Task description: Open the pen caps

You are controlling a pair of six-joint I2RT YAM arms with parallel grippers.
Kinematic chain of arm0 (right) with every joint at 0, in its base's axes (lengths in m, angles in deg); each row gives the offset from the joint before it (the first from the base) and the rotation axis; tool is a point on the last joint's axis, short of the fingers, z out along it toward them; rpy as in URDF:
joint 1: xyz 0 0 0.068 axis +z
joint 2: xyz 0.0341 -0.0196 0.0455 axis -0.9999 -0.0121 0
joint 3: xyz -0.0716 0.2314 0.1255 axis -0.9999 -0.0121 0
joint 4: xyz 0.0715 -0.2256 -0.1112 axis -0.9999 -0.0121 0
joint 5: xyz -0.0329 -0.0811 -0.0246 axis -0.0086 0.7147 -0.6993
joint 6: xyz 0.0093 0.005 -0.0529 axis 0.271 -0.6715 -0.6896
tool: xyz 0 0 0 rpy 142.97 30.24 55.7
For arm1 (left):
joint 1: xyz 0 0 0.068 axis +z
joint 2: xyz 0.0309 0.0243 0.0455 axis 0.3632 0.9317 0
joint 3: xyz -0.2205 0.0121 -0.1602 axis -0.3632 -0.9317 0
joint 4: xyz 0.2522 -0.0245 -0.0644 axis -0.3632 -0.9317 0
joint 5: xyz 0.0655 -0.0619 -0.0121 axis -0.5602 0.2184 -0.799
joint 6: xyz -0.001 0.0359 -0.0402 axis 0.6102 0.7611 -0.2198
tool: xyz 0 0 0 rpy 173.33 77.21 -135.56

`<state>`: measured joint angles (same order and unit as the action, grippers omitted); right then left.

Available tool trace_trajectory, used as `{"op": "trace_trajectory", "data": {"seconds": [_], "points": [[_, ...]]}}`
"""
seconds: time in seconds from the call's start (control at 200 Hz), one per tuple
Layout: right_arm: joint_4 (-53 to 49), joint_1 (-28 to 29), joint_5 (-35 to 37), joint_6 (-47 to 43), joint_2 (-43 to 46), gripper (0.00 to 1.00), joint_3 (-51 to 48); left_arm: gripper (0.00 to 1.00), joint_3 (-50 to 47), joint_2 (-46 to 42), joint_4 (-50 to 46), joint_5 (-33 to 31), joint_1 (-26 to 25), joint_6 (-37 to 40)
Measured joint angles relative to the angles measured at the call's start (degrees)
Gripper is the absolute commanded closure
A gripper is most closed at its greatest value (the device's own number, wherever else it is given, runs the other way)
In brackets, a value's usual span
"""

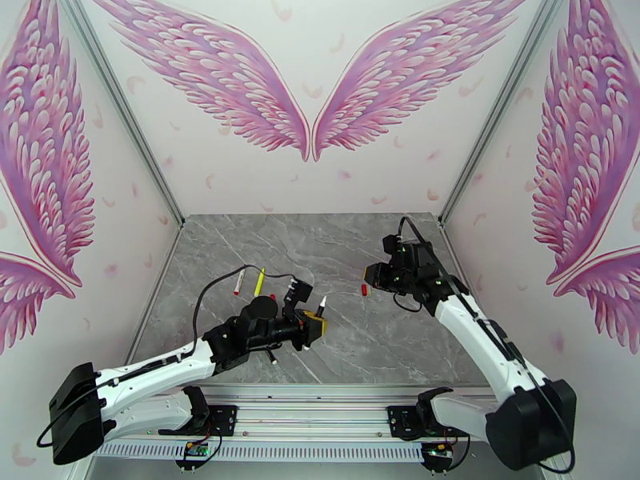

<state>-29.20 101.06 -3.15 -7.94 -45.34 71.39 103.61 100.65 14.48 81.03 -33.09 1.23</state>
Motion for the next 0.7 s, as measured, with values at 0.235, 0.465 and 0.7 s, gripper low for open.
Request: {"op": "trace_trajectory", "data": {"seconds": [0.235, 0.465, 0.7], "points": [[-7.3, -2.8, 5.6, -8.5, -13.8, 0.87, 4.7, 1.0, -1.3, -1.4, -4.2, -2.8, 2.8, -0.7], [-8.7, -7.6, 6.0, -12.3, -26.0, 0.86, 10.4, 1.0, -1.3, -2.4, -7.3, -3.1, 4.0, 0.1], [-8.9, -9.5, 3.7, -13.9, -32.9, 0.83, 14.2, 1.0, -1.2, -2.4, -9.0, -2.9, 4.8, 0.8]]}}
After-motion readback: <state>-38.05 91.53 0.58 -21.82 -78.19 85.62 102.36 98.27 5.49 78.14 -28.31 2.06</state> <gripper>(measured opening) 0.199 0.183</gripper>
